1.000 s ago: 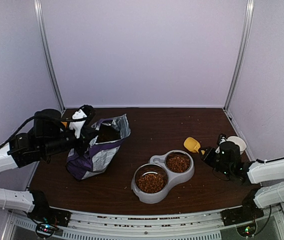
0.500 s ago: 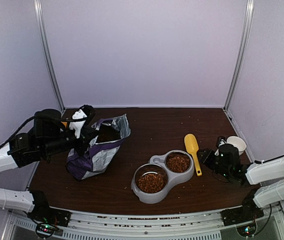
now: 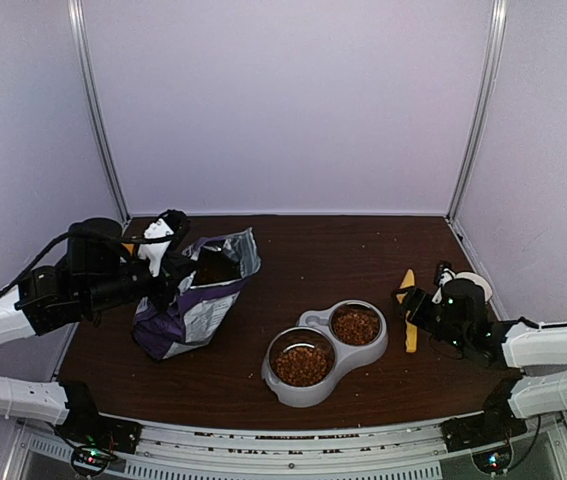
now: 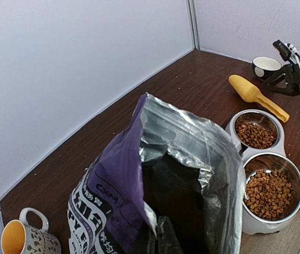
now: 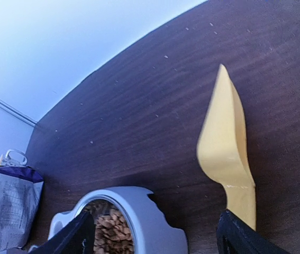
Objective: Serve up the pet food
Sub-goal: Place the spatula at the center of the board, then adjust the pet food bag at the center of the board.
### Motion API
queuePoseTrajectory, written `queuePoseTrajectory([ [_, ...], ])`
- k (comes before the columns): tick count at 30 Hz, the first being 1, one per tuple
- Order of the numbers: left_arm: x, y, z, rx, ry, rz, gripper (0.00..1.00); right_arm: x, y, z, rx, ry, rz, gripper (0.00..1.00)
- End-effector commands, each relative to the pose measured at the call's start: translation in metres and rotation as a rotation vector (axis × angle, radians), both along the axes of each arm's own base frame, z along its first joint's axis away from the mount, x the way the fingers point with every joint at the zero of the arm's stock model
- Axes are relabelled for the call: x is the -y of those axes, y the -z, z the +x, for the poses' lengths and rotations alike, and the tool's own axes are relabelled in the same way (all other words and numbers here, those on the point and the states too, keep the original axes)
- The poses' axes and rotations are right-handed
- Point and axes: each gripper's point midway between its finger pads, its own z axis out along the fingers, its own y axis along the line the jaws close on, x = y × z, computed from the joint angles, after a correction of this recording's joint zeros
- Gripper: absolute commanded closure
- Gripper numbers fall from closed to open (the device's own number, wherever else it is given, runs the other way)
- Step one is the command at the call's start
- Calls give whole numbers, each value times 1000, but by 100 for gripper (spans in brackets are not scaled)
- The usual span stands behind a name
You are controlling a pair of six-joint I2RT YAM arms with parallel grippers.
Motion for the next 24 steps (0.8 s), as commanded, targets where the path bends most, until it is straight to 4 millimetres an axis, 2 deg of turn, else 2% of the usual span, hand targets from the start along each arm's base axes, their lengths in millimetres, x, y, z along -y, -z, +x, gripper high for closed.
queuePoseTrajectory([
  [1,-3,-38,4,90,-23,-71,100,-15,-59,6,71,-114,-88,19],
  [4,-3,-39,4,94,-23,-70,100,-27,-97,6,91,-178,-91,19],
  [7,-4,-39,4,97,-23,-68,100,-51,-133,2,118,-266,-37,21],
  [11,-4,-39,4,98,-23,-66,100,-97,-173,-7,155,-397,30,21],
  [13,-4,-40,3,99,-22,-66,100,-123,-182,-11,136,-456,22,21],
  [14,-4,-40,3,99,-20,-66,100,-138,-197,-13,148,-487,22,22],
  [16,-4,-41,2,100,-17,-68,100,-170,-205,-23,140,-574,9,25],
  [19,-2,-40,1,97,0,-67,100,-214,-216,-40,144,-685,6,36],
  [22,0,-40,-1,93,13,-62,100,-244,-216,-43,146,-729,-1,40],
  [24,0,-40,-1,93,15,-62,100,-258,-209,-39,122,-736,-25,43],
])
